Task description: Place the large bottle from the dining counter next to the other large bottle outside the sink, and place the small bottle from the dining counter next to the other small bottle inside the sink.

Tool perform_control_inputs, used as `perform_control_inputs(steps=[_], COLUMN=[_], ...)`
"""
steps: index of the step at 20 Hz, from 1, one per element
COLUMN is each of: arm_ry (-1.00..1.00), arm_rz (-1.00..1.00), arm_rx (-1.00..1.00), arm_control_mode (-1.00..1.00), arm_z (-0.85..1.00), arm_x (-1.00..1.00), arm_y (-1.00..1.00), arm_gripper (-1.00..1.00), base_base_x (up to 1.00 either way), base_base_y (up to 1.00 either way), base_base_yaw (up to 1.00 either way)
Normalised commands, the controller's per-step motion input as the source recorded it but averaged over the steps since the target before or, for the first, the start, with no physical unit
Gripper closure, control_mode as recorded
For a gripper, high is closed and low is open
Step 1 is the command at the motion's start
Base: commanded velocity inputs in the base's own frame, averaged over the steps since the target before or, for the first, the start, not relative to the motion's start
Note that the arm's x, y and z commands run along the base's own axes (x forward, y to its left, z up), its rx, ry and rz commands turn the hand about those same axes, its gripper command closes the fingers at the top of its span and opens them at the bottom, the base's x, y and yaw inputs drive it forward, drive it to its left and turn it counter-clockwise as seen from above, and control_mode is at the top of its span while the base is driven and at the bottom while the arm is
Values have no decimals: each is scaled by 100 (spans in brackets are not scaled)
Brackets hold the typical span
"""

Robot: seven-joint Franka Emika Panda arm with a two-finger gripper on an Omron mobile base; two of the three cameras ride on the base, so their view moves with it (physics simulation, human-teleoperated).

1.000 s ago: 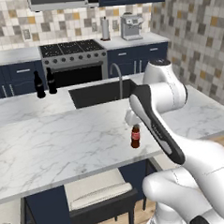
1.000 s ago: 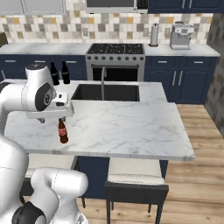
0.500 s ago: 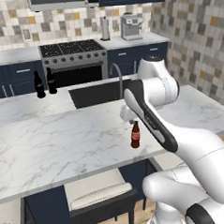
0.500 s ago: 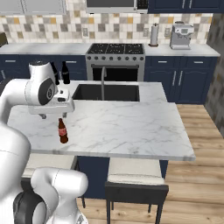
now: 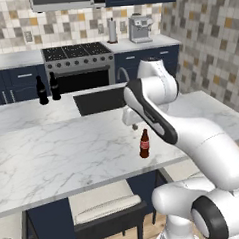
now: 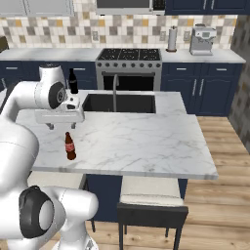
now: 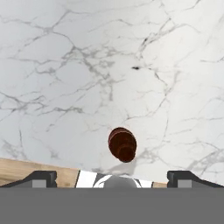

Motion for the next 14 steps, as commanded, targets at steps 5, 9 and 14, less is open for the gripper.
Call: perform_control_inputs(steps=[5, 9, 14], arm_ry=[6, 10, 6], arm_rz=[0, 0, 0], arm_rx=[0, 0, 0], arm_control_mode=[-100, -100, -100], arm_z=[-7, 0, -1], arm_x=[0, 0, 6], arm_y=[-18, -28, 0], arm_gripper=[-100, -100, -100], base_base_x=[0, 0, 0], base_base_y=[0, 0, 0], base_base_yaw=[0, 0, 0])
